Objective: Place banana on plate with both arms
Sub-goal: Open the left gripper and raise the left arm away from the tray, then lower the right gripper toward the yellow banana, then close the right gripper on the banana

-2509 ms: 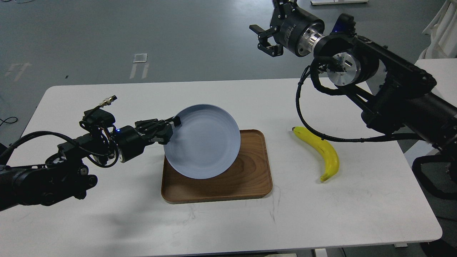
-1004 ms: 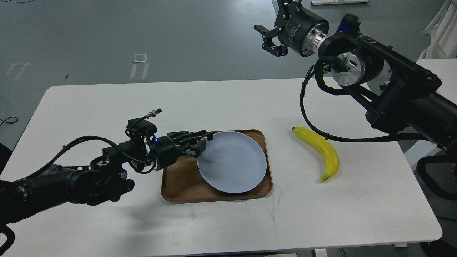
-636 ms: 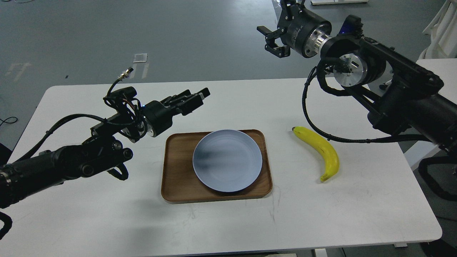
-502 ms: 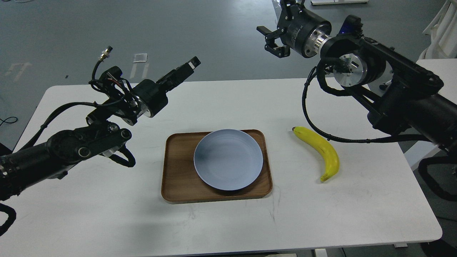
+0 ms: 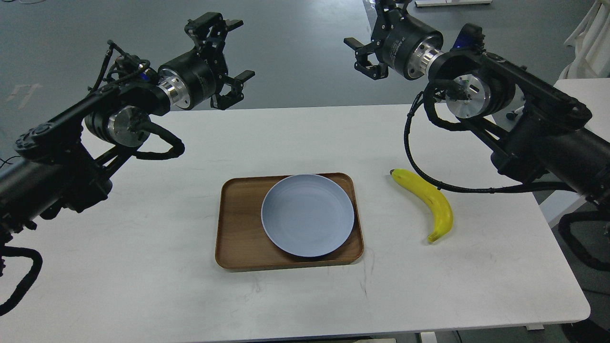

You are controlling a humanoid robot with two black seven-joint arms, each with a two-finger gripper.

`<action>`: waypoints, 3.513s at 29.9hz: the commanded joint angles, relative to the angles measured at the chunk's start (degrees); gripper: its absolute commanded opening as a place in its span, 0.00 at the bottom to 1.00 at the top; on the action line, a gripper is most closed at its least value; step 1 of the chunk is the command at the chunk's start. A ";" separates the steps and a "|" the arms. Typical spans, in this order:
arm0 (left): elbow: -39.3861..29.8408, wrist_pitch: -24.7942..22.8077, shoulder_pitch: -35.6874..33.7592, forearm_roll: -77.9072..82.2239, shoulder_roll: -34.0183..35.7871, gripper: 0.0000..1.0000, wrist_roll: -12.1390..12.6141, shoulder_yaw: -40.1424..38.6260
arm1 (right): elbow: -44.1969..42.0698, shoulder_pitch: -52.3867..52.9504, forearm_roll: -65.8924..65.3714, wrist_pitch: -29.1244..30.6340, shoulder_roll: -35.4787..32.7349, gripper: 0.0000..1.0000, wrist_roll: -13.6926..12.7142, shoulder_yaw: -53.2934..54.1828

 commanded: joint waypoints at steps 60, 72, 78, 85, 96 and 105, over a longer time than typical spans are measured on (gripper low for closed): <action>0.24 -1.70 7.05 0.78 1.48 0.98 -4.06 -5.90 | 15.52 -5.45 -82.63 3.16 -28.22 0.98 4.86 -32.47; 0.24 -2.06 7.14 0.95 2.36 0.98 -4.06 -5.82 | 7.88 -8.09 -88.80 3.24 -27.35 0.94 4.50 -36.17; 0.24 -2.06 7.58 1.83 2.54 0.98 -4.24 -5.55 | 5.59 -8.97 -88.71 2.81 -23.22 0.90 4.59 -36.00; 0.15 -2.14 7.67 1.83 3.50 0.98 -4.32 -5.55 | 5.59 -9.40 -88.01 2.19 -21.28 0.86 4.94 -35.56; 0.15 -2.14 7.67 1.92 3.94 0.98 -4.32 -5.55 | 4.00 -13.62 -87.92 1.75 -19.87 0.79 5.12 -35.38; 0.06 -2.14 8.10 1.92 4.03 0.98 -5.03 -5.55 | 1.89 -14.24 -87.92 -0.89 -17.41 0.23 6.96 -35.30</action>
